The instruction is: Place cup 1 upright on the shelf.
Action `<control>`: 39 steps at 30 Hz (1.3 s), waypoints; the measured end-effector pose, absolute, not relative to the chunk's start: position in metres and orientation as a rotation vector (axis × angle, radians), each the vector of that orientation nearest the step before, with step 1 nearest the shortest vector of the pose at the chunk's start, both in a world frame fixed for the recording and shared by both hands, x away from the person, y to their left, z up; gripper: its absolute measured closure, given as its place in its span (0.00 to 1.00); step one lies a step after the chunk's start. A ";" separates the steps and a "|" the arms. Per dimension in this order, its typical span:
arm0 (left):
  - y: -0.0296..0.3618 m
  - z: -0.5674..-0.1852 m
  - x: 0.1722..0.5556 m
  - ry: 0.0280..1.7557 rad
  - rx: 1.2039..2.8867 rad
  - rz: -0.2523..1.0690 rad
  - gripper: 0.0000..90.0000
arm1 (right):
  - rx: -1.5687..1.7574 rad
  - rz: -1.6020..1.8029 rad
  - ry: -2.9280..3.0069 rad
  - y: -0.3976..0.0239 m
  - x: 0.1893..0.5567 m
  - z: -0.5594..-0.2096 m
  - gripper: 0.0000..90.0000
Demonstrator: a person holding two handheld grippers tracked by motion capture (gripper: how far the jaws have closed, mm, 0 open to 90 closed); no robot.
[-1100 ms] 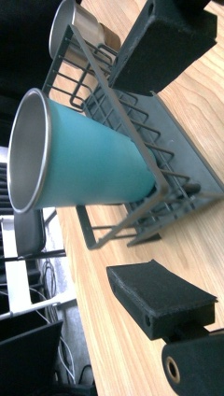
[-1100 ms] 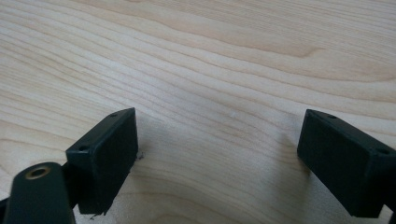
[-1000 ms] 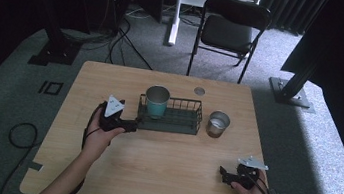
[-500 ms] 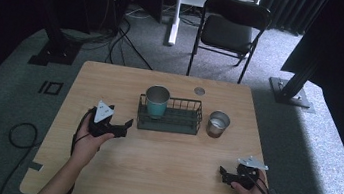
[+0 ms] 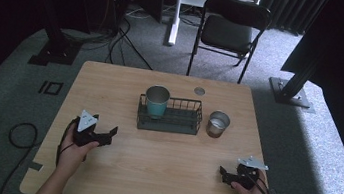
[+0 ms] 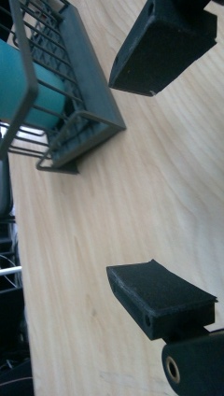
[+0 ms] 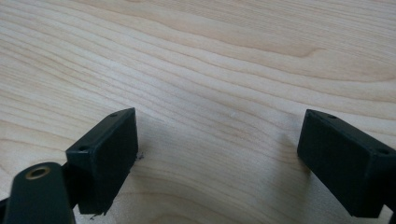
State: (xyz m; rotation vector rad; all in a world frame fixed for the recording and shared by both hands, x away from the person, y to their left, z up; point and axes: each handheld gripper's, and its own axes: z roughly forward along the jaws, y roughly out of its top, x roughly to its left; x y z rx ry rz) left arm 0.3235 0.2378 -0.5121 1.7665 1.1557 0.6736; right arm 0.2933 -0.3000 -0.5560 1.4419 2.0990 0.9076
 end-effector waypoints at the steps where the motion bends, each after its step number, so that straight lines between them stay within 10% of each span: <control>1: 0.240 -0.514 0.322 1.163 1.765 0.673 0.12 | 1.442 0.908 2.099 -0.300 0.293 -0.556 0.13; 39: 0.295 -0.549 0.286 1.378 1.868 0.678 0.12 | 1.440 0.907 2.099 -0.300 0.293 -0.556 0.13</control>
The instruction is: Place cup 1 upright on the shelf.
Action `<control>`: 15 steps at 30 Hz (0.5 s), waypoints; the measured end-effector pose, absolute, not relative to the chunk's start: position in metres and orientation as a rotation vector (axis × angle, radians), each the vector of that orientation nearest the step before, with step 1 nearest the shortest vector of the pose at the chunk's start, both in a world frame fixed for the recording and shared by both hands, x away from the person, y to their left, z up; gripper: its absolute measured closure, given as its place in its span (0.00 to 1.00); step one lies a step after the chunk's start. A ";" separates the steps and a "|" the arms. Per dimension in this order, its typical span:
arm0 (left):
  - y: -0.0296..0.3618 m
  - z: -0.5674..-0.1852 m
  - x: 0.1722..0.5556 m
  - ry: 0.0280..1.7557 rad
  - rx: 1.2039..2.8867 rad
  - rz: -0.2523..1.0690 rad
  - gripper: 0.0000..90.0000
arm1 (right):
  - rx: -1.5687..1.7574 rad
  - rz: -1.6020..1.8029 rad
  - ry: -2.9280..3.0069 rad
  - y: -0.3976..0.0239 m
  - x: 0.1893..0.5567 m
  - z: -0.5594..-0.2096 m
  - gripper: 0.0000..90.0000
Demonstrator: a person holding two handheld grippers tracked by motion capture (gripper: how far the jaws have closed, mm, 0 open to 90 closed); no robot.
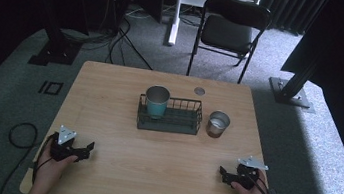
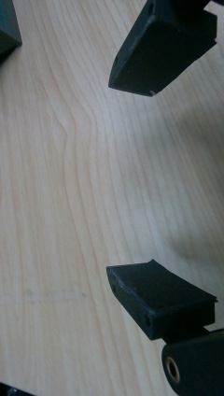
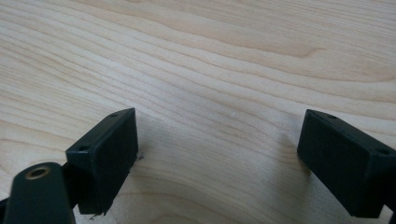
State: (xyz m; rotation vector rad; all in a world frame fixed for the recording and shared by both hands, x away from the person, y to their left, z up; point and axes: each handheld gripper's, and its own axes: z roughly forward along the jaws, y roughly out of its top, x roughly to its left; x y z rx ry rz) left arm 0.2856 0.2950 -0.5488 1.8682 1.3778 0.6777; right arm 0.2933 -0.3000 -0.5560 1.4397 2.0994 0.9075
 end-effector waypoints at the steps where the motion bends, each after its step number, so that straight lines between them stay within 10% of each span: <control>1: 0.297 -0.549 0.285 1.390 1.869 0.680 0.12 | 1.440 0.908 2.099 -0.300 0.293 -0.556 0.13; 15: 0.306 -0.552 0.289 1.513 1.925 0.612 0.12 | 1.440 0.908 2.100 -0.300 0.293 -0.556 0.13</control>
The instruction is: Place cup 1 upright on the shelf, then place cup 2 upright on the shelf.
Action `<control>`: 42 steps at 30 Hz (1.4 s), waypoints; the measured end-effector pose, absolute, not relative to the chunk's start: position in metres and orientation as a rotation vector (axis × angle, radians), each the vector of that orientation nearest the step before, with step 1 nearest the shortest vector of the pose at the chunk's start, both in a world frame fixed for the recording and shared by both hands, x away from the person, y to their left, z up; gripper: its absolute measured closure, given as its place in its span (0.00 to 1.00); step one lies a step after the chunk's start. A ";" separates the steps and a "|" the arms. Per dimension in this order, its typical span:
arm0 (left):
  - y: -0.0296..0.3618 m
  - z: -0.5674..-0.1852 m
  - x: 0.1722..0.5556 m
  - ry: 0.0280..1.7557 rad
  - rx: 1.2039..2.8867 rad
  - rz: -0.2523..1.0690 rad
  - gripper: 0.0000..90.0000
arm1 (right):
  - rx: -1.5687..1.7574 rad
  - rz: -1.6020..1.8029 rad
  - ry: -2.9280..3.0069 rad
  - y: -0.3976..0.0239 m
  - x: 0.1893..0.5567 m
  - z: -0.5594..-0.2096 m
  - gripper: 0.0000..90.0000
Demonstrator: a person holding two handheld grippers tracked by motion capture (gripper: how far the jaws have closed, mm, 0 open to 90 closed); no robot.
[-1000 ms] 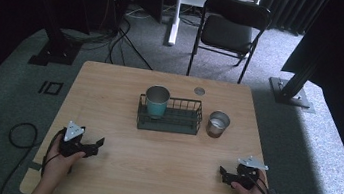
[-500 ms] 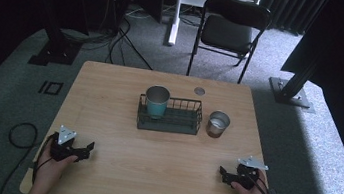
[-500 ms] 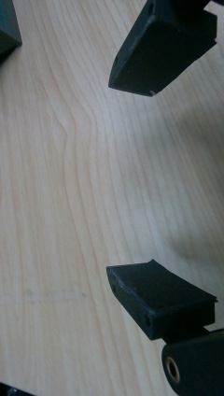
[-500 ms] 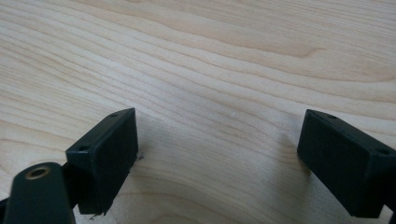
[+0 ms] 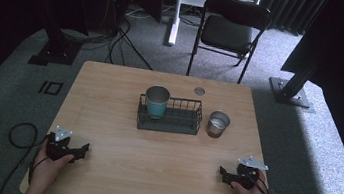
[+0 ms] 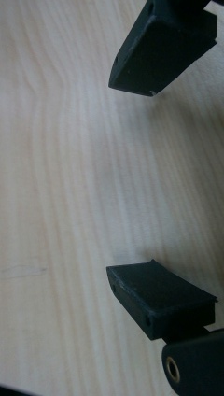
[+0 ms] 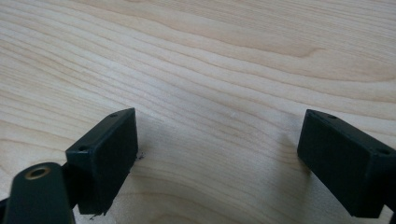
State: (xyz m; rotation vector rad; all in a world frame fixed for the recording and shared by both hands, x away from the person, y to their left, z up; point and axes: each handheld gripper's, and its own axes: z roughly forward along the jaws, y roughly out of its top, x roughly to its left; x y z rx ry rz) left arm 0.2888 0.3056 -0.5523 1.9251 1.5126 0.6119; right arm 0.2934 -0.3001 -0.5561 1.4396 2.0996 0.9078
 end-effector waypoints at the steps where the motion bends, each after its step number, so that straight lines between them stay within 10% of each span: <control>1: 0.305 -0.552 0.289 1.509 1.929 0.612 0.12 | 1.440 0.908 2.099 -0.300 0.293 -0.556 0.13; 42: 0.303 -0.553 0.291 1.537 1.926 0.636 0.11 | 1.443 0.896 2.117 -0.301 0.296 -0.554 0.14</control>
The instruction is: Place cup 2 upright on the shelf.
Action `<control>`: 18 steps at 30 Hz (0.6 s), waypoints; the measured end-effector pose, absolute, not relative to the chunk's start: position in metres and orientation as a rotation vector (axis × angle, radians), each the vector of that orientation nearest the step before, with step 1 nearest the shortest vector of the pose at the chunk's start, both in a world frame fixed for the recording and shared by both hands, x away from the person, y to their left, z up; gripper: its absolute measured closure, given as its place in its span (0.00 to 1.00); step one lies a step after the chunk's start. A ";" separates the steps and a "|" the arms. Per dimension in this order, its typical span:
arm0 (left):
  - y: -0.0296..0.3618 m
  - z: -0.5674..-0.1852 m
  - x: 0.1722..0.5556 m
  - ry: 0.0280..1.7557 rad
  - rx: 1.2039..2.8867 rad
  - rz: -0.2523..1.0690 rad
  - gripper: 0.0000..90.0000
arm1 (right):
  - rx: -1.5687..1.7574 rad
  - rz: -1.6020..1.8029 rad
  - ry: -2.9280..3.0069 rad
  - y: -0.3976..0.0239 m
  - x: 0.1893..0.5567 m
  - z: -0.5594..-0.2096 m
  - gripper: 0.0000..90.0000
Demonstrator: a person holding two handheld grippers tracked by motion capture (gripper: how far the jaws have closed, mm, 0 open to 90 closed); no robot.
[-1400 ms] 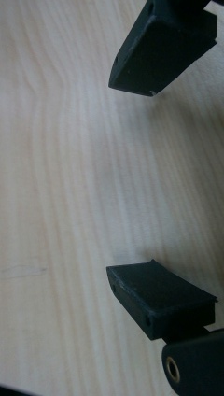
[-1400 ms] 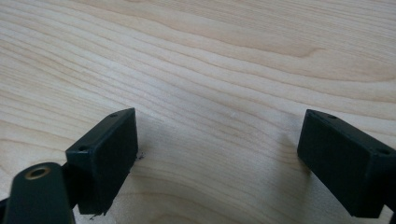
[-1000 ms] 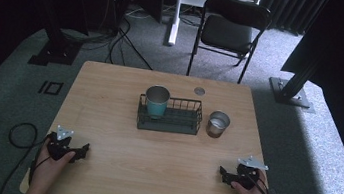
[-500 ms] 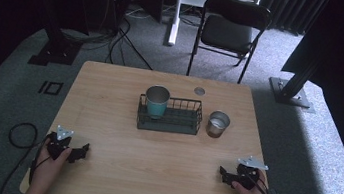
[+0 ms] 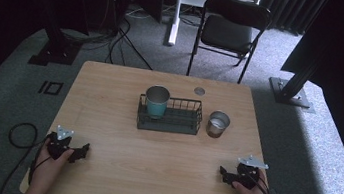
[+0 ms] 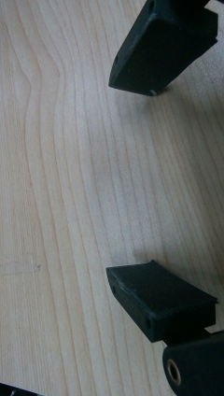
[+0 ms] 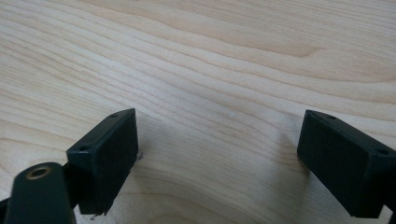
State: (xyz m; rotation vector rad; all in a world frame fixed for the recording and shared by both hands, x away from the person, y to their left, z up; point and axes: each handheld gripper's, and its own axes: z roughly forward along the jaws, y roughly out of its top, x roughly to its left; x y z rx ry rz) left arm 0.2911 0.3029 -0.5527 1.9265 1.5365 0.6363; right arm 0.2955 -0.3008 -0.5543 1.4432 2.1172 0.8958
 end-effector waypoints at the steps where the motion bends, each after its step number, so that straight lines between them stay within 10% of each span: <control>1: 0.303 -0.553 0.291 1.536 1.927 0.636 0.11 | 1.447 0.895 2.116 -0.301 0.296 -0.554 0.15; 18: 0.302 -0.553 0.292 1.527 1.932 0.635 0.11 | 1.475 0.955 2.025 -0.305 0.307 -0.541 0.15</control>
